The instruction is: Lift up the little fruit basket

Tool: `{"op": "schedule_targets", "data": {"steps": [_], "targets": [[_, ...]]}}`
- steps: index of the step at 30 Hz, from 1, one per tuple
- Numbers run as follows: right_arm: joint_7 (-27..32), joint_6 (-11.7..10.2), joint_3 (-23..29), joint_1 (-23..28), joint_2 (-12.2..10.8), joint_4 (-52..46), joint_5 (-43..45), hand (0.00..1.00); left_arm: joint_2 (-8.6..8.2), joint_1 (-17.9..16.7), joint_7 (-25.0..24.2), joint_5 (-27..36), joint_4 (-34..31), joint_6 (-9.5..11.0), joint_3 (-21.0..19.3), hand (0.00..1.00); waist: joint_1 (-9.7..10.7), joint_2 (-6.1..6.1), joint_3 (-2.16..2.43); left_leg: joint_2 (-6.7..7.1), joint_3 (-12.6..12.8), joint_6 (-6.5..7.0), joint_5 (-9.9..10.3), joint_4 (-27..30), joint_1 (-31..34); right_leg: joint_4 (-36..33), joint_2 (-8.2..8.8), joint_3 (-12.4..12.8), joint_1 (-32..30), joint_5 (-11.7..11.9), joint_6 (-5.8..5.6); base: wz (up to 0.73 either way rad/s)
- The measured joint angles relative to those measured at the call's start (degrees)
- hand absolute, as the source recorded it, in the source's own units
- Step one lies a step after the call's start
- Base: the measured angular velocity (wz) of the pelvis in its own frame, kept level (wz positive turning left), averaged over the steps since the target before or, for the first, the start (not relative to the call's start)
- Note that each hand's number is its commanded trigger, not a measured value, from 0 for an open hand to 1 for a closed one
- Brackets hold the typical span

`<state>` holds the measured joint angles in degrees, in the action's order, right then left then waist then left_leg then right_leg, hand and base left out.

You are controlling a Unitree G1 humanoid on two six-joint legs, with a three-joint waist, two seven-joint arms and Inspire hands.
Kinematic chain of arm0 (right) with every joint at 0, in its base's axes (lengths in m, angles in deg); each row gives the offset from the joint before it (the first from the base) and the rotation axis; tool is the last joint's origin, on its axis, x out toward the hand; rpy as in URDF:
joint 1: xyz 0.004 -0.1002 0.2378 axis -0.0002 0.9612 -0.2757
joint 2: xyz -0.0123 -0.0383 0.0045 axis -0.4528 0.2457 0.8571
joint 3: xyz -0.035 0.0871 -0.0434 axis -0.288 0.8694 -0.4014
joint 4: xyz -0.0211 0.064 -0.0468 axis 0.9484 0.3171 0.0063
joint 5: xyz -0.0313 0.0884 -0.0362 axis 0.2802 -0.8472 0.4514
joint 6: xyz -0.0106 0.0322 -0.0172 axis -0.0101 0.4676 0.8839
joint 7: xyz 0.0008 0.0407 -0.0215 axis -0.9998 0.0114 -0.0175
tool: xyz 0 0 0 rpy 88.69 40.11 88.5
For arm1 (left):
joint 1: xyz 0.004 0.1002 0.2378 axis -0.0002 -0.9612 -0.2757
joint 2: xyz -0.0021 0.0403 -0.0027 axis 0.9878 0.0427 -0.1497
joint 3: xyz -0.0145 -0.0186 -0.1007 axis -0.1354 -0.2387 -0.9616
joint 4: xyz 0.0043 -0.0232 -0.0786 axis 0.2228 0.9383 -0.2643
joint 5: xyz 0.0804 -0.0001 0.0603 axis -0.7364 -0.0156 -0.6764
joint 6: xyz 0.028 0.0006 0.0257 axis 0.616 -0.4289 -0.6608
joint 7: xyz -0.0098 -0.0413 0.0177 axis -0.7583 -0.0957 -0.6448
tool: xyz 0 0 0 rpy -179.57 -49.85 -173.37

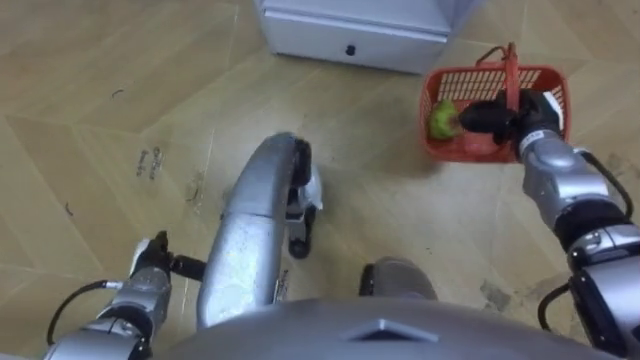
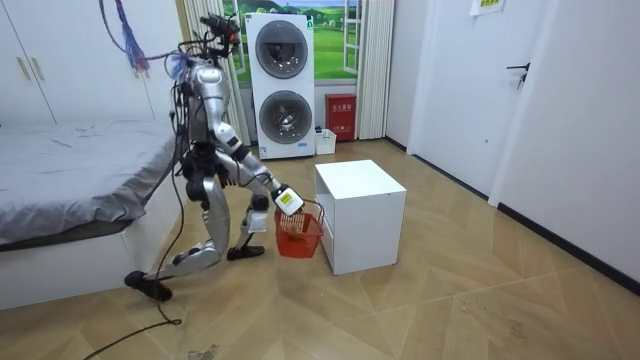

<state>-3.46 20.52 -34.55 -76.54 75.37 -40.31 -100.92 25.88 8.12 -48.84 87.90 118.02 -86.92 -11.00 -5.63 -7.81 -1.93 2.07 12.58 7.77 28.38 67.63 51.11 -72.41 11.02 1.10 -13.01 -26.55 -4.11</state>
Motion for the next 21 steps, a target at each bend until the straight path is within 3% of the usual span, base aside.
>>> {"op": "schedule_targets", "data": {"steps": [2, 3, 5, 6, 8, 9, 10, 11, 12, 13, 14, 15, 16, 17, 18, 19, 21], "targets": [[0.75, 0.06, 0.62, 4.24, -2.02, -4.51, 4.81, 1.00, 0.07, -1.75, 2.37, -0.38, -1.68, -0.17, -0.66, 0.00, 0.80, 0.03, 0.39, 0.56, -0.48, -0.03, -1.91, -11.36, -9.92, 5.66, -0.33, -0.25, 1.44, 17.79, -0.17, -0.29], [0.74, 0.05, 0.62, 5.19, -2.43, -5.38, 6.32, 1.00, 0.14, -1.84, 2.95, -0.42, -2.12, -0.16, -0.45, 0.00, 0.80, 0.14, 0.45, 0.55, -0.76, -0.12, -2.44, -13.98, -12.27, 5.34, -0.60, -0.25, 0.89, 18.56, -0.28, -0.31], [0.62, 0.11, 1.93, 8.60, -4.42, -7.72, 9.82, 1.00, 0.08, -1.88, 4.89, -0.33, -2.78, 0.60, 0.57, 0.00, 0.88, 1.41, 0.99, 0.51, -2.18, -0.66, -4.75, -23.93, -21.58, 2.44, -1.17, -2.11, -3.05, 14.72, -0.06, -0.23], [0.72, 0.16, 2.11, 9.34, -4.72, -8.04, 10.63, 1.00, -0.01, -1.98, 5.30, -0.36, -2.83, 1.12, 0.91, 0.00, 0.85, 1.86, 1.09, 0.46, -2.59, -0.90, -5.42, -26.31, -24.01, 3.32, -1.11, -2.86, -3.83, 13.17, -0.04, -0.19], [1.05, 0.40, 2.17, 11.72, -4.86, -11.30, 12.07, 1.00, -0.31, -1.99, 6.54, -0.25, -3.02, 2.47, 1.89, 0.00, 1.28, 3.84, 1.10, -0.59, -3.54, -1.83, -7.44, -33.71, -31.41, 11.34, -1.39, -5.11, -6.65, 9.09, 0.12, -0.13], [1.06, 0.40, 2.24, 12.32, -4.97, -12.44, 12.54, 1.00, -0.32, -2.05, 7.01, -0.26, -3.07, 2.72, 1.91, 0.00, 1.54, 3.94, 1.10, -0.60, -3.72, -2.03, -8.05, -35.22, -32.98, 14.54, -1.35, -5.40, -7.24, 8.48, 0.30, 0.04], [1.17, 0.39, 2.31, 13.46, -5.10, -14.92, 13.53, 1.00, -0.35, -2.40, 7.48, -0.30, -3.14, 3.25, 1.87, 0.00, 1.88, 4.21, 1.17, -0.62, -4.81, -2.66, -8.66, -37.32, -35.56, 22.24, -2.05, -6.00, -8.01, 7.76, 0.78, 0.12], [1.53, 0.35, 2.30, 14.28, -5.34, -17.79, 14.40, 1.00, -0.36, -2.86, 8.08, -0.39, -3.59, 3.63, 1.42, 0.00, 2.04, 4.30, 1.23, -0.98, -5.44, -2.92, -8.80, -38.17, -37.30, 32.06, -3.24, -6.12, -8.11, 8.06, 1.82, 0.12], [1.85, 0.32, 2.30, 14.59, -5.53, -19.27, 14.81, 1.00, -0.31, -3.12, 8.27, -0.52, -3.75, 3.69, 1.01, 0.00, 2.15, 4.26, 1.26, -1.27, -5.38, -3.00, -8.76, -37.75, -37.60, 36.80, -3.66, -6.50, -8.06, 8.55, 2.48, 0.11], [2.56, 0.23, 2.30, 15.35, -5.75, -21.91, 15.57, 1.00, -0.64, -4.02, 8.35, -0.90, -3.82, 3.74, 0.00, 0.00, 2.31, 4.93, 1.95, -2.42, -5.31, -4.04, -8.66, -36.53, -37.88, 41.11, -4.35, -7.55, -5.86, 9.83, 2.96, 0.00], [3.06, 0.25, 2.00, 14.96, -6.21, -23.75, 16.29, 1.00, -0.57, -4.98, 8.32, -1.16, -3.97, 3.80, -0.32, 0.00, 2.23, 5.31, 1.64, -3.25, -5.25, -5.88, -9.08, -35.05, -37.27, 45.30, -6.05, -6.90, -2.31, 11.53, 3.57, -0.04], [3.40, 0.24, 2.04, 14.90, -6.70, -24.81, 16.31, 1.00, -0.57, -5.40, 8.30, -1.37, -3.93, 3.81, -0.81, 0.00, 2.21, 5.18, 1.57, -3.07, -5.64, -6.31, -9.30, -36.15, -37.03, 47.17, -6.44, -6.24, -0.89, 12.05, 3.60, 0.05], [4.81, 0.09, 2.21, 14.93, -7.03, -27.29, 16.22, 1.00, -0.59, -5.50, 8.29, -1.51, -3.97, 3.67, -1.12, 0.00, 2.48, 4.73, 1.41, -1.93, -7.00, -5.87, -10.26, -41.26, -35.55, 50.17, -6.74, -3.79, 1.20, 12.73, 3.44, 0.22], [5.65, -0.22, 2.88, 14.84, -6.97, -29.84, 16.27, 1.00, -0.81, -5.50, 8.27, -1.58, -4.58, 3.54, -1.14, 0.00, 2.26, 4.76, 1.48, -1.28, -7.91, -5.19, -15.87, -45.95, -33.23, 52.26, -7.13, -3.54, 2.43, 12.79, 3.36, 0.12], [5.89, -0.48, 3.19, 14.60, -7.36, -30.44, 16.36, 1.00, -0.88, -5.84, 8.26, -1.60, -4.70, 3.46, -1.26, 0.00, 1.80, 4.60, 1.55, -1.39, -7.60, -4.48, -18.15, -45.91, -32.82, 53.05, -7.25, -3.39, 3.15, 12.78, 3.33, 0.07], [6.35, -0.58, 3.47, 14.65, -7.90, -32.46, 16.59, 1.00, -1.24, -6.61, 8.26, -2.43, -4.63, 3.21, -1.84, 0.00, 1.67, 4.42, 1.99, -1.17, -7.10, -4.25, -18.79, -47.56, -34.92, 54.99, -7.05, -4.29, 4.89, 13.40, 2.76, 0.07], [6.81, -0.65, 3.92, 14.67, -8.09, -36.65, 17.19, 1.00, -1.40, -7.00, 8.21, -3.99, -4.47, 2.32, -1.78, 0.00, 1.63, 4.17, 1.86, -0.75, -7.06, -4.04, -18.98, -49.83, -37.77, 57.75, -6.87, -6.02, 7.27, 14.08, 2.42, 0.06]]}}
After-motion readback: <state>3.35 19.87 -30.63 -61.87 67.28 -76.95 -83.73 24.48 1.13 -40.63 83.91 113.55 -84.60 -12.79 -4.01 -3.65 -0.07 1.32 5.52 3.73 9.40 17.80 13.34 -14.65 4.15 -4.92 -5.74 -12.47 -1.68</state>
